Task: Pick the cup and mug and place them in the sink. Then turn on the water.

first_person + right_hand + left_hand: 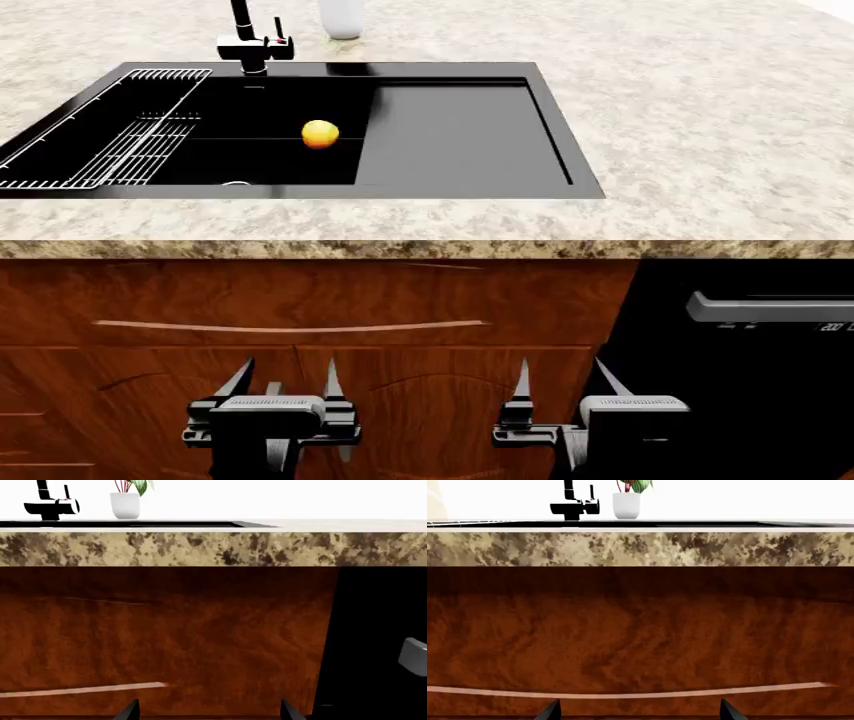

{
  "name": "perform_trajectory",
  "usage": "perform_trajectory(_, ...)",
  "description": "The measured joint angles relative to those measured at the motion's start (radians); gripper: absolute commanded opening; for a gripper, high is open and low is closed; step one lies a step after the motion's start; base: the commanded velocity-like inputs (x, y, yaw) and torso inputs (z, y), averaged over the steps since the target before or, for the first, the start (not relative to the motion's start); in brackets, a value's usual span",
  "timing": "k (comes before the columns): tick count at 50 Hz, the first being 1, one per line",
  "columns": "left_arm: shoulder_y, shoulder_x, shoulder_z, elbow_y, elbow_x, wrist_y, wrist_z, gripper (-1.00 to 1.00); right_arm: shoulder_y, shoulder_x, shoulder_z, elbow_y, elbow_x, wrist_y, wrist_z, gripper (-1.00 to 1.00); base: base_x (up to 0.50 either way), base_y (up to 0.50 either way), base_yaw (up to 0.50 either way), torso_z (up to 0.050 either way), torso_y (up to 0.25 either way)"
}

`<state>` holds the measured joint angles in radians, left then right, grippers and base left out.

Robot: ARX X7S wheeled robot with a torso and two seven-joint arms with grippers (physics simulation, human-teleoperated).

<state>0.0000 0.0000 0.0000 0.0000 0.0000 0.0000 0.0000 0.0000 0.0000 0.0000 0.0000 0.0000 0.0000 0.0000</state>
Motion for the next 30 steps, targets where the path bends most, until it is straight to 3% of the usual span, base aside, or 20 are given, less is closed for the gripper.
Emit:
perform_trajectory(8,-0.008,-0.014,0.020,-0.006,-0.010,0.007,-0.021,1.00,-0.003,0.016,-0.013,-0.006,0.012,0.004,0.020,1.00,0.00,0.00,0.00,0.000,0.000)
perform_trajectory(15,-0.007,-0.031,0.039,-0.001,-0.032,0.014,-0.035,1.00,-0.010,0.032,-0.029,-0.013,0.020,0.005,0.044,1.00,0.00,-0.01,0.00,0.047,0.001)
perform_trajectory(30,0.012,-0.061,0.068,0.035,-0.072,0.016,-0.054,1.00,-0.030,0.057,-0.052,-0.046,0.055,0.018,0.082,1.00,0.00,-0.49,0.00,0.050,0.001)
